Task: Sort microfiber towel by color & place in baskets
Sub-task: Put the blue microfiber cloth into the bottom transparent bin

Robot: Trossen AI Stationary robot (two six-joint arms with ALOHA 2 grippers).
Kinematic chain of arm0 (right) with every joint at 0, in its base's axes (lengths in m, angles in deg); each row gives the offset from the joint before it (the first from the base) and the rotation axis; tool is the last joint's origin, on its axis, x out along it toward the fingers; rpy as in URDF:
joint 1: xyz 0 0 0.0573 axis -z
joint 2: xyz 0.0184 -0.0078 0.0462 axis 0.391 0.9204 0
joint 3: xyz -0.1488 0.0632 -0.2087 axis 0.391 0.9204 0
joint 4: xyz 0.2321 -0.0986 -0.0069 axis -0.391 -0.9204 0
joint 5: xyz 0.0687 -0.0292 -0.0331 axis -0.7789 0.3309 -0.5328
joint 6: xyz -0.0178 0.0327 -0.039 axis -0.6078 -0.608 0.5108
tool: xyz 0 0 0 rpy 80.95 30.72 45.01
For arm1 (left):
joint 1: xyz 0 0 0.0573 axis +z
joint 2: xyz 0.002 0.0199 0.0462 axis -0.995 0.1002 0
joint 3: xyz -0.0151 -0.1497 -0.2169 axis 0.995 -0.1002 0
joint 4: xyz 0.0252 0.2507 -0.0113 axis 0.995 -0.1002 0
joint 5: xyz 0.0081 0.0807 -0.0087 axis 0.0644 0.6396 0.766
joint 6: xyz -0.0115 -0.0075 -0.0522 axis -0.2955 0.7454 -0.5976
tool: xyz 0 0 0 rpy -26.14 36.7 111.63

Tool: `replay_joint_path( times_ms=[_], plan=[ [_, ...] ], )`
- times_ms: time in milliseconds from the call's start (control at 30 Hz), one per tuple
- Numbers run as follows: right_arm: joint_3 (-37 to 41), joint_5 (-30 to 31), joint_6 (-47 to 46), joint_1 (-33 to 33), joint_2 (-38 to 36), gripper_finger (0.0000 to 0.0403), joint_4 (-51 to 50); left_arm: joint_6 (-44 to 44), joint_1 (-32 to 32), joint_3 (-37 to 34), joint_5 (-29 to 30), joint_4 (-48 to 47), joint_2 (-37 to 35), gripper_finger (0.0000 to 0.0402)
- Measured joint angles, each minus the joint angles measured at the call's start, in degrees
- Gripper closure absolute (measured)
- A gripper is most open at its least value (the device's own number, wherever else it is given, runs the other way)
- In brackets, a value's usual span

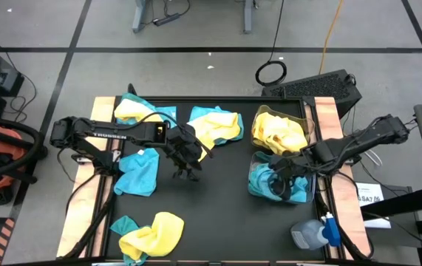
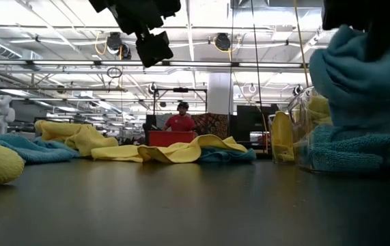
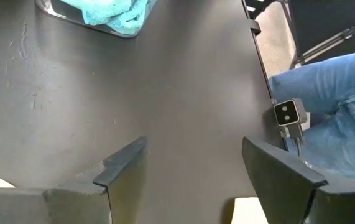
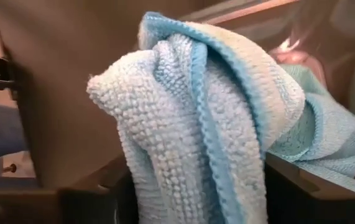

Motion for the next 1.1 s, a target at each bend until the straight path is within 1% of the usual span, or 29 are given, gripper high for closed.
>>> replay_joint_path(
  times_ms=[100, 233, 567, 700, 767, 867, 967, 1100],
  plan=[
    [-1.5, 0.9, 0.4, 0.0, -0.4, 0.0180, -1.6, 0.0, 0.0, 0.0, -0.6, 0.0, 0.0, 0.0140],
    [-1.5, 0.9, 0.8, 0.0, -0.5, 0.0179, -3.4, 0.0, 0.0, 0.0, -0.7, 0.0, 0.0, 0.0140],
    [-1.5, 0.1, 2.1, 0.1, -0.6, 0.0149, -2.5, 0.4, 0.0, 0.0, -0.9, -2.6, 0.0, 0.0140],
    [-1.5, 0.1, 0.8, 0.1, -0.6, 0.0153, -3.5, 0.4, 0.0, 0.0, -1.0, -2.6, 0.0, 0.0139],
    [-1.5, 0.1, -0.1, 0.1, -0.6, 0.0168, -4.2, 0.4, 0.0, 0.0, -1.0, -2.6, 0.0, 0.0139],
    [-1.5, 0.2, -0.6, 0.1, -0.6, 0.0210, -4.1, 0.4, 0.0, 0.0, -1.3, -2.8, 0.0, 0.0139],
    [-1.5, 0.2, -0.3, 0.0, -0.6, 0.0271, -4.1, 0.5, 0.0, 0.0, -1.4, -4.2, 0.0, 0.0139],
    [-1.5, 0.1, 1.8, 0.0, -0.6, 0.0367, -4.1, 0.4, 0.0, 0.0, -1.4, -6.5, 0.0, 0.0139]
  ],
)
